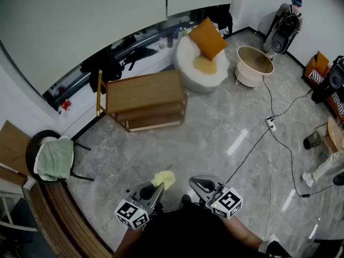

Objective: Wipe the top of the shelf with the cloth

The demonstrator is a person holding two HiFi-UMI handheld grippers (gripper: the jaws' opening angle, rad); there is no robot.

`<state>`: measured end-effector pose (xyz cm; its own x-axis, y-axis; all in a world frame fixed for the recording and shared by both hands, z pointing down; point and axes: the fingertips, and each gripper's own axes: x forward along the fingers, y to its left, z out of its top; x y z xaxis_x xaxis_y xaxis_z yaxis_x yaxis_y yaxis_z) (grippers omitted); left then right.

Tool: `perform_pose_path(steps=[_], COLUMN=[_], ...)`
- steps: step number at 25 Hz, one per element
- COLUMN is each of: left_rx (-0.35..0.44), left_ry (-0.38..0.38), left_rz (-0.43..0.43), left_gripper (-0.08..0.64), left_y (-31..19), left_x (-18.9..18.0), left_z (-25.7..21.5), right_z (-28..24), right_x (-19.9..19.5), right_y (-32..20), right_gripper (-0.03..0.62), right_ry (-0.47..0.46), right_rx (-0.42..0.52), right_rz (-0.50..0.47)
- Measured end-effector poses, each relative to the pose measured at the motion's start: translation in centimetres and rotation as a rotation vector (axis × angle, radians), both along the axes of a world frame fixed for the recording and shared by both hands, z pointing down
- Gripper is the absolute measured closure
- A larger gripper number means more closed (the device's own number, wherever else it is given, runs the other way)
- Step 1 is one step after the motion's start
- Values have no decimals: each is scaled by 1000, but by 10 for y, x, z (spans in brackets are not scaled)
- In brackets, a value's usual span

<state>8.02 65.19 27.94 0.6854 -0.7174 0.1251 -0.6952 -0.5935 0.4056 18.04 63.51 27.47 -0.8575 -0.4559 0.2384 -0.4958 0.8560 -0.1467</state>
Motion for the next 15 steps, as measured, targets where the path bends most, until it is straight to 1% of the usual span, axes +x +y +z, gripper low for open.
perform_pose_path(steps=[3,7,8,12,15], left_rx=[-10,-27,-24,-27,-30], left_ry=[-6,49,53,23,4], left_rz=[2,14,18,17,5], left_gripper=[531,531,531,531,531], left_y=[4,7,6,-1,-7], left_x=[6,15,17,27,34], left_z=[2,0,-1,-1,-2], right_z=[1,3,4,3,3], right_x=[10,17,19,26,38], right_y=[-1,-1,-2,-5,-10], right_gripper=[565,563,563,563,563], right_ry=[11,17,12,-20,-18], right_rx=[4,6,7,16,32], right_rz=[21,27,24,4,3])
